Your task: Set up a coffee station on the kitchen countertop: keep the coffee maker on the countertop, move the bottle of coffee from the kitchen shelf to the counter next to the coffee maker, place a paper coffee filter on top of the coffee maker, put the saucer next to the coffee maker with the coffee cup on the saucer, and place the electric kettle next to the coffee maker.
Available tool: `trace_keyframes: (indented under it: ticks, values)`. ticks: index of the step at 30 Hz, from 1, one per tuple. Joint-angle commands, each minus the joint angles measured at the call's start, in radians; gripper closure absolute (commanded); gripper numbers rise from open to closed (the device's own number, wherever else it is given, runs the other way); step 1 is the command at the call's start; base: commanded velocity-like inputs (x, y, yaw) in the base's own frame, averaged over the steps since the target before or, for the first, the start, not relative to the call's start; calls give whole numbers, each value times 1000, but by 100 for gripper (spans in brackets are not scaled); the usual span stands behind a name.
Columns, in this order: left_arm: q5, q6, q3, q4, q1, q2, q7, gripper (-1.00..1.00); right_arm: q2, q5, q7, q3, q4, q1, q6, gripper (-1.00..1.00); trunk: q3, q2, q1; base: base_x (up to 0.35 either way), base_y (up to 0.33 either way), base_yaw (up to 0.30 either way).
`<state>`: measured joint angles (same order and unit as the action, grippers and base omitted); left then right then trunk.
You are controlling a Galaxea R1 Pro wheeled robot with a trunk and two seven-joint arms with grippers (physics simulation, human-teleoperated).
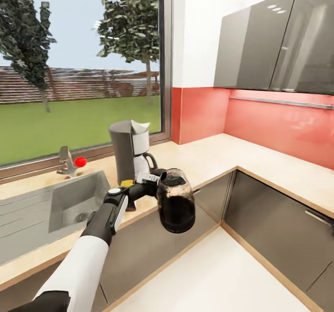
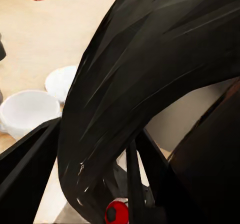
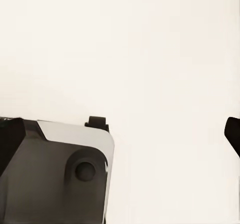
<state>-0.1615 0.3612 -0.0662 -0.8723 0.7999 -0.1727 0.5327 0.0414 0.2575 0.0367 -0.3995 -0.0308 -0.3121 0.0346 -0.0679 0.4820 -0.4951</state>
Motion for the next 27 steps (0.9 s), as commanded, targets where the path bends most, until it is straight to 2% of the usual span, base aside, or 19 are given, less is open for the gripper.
trace_keyframes:
  ticks: [1, 8, 12, 21, 27]
  values:
    - [-7, 5, -7, -2, 1, -2, 10, 100, 0, 9, 2, -9, 0, -1, 2, -100, -1, 2, -1, 232, -203, -236]
    - [-7, 5, -6, -3, 1, -2, 10, 100, -1, 10, 2, -9, 0, -1, 2, -100, 2, 2, -1, 241, -195, -226]
    - [-7, 5, -6, -4, 1, -2, 10, 100, -2, 10, 2, -9, 0, -1, 2, -100, 3, 2, -1, 279, -150, -62]
    - [-7, 5, -6, -4, 1, -2, 10, 100, -4, 9, 2, -10, 0, -1, 2, -100, 3, 2, -1, 316, -52, -1]
    - [-7, 5, -6, -4, 0, -2, 10, 100, -7, 9, 2, -10, 0, -1, 2, -100, 3, 2, -1, 317, -62, 231]
